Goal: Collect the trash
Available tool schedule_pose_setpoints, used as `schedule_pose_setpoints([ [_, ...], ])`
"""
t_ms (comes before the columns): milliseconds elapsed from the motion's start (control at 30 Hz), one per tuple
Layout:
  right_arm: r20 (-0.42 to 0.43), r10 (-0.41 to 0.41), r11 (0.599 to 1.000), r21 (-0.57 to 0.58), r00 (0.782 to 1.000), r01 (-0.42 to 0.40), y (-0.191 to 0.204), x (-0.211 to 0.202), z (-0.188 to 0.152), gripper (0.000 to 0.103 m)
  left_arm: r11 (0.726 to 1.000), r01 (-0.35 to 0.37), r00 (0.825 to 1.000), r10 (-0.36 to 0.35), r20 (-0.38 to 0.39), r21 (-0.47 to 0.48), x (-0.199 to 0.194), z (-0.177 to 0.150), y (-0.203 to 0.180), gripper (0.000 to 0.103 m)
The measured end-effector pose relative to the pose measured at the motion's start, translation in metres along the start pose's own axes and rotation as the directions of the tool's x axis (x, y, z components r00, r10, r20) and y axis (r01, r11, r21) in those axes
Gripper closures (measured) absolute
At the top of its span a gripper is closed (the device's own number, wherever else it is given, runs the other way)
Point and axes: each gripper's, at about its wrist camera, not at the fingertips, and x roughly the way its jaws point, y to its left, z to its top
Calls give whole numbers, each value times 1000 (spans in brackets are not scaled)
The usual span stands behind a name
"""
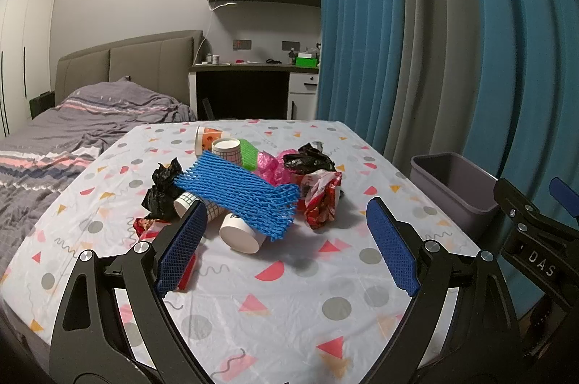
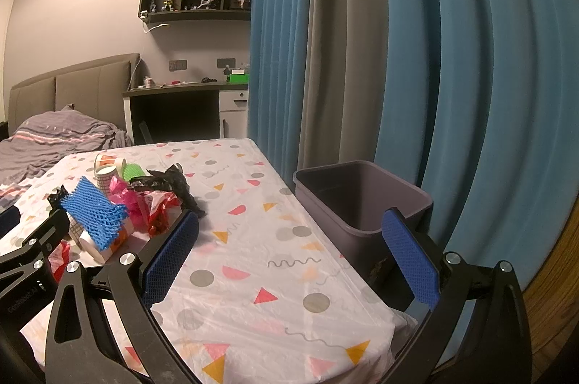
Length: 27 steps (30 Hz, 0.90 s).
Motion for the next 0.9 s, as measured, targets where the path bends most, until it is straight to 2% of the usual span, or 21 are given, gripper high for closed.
schedule_pose_setpoints([
  [900,3,-2,1000,-1,1000,2,2,1,1,5,1000,1,1000,-1,0,-4,0,-1,0,15],
])
